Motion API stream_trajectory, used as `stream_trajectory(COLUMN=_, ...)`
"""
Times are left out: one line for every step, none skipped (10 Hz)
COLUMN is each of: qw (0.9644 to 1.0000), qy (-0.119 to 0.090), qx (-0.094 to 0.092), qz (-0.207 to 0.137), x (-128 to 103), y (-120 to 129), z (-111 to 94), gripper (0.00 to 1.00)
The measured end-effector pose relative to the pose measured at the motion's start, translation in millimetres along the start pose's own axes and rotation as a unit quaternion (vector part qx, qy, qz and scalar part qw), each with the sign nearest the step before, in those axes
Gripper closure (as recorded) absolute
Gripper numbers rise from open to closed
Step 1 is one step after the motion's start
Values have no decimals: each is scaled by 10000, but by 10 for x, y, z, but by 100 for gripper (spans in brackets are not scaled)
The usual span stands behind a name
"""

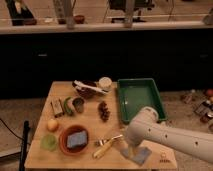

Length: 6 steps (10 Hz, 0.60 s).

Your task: Wipe tray with towel

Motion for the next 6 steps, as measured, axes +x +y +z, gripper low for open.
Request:
stream_trajectory(qw=10000, qy=-26, qx=-11, qz=8, x=25, y=13, z=33, gripper=20)
stream_trajectory(qw=10000, qy=-77, qx=-26, qz=17, x=53, y=25, z=92, gripper=20)
stream_trajectory(qw=10000, qy=-82, qx=-38, qz=23, x=64, y=33, z=111, gripper=20)
stream_trajectory(qw=10000, qy=-20, qx=-56, qz=65, x=98, y=51, z=99, gripper=20)
stream_trajectory(qw=9998, qy=88, qx=-104, qz=147, x=184, y=106, z=38, gripper=20)
stream_trajectory(qw=9995, qy=177, qx=-122, qz=222, x=260, y=153, z=-22, gripper=20)
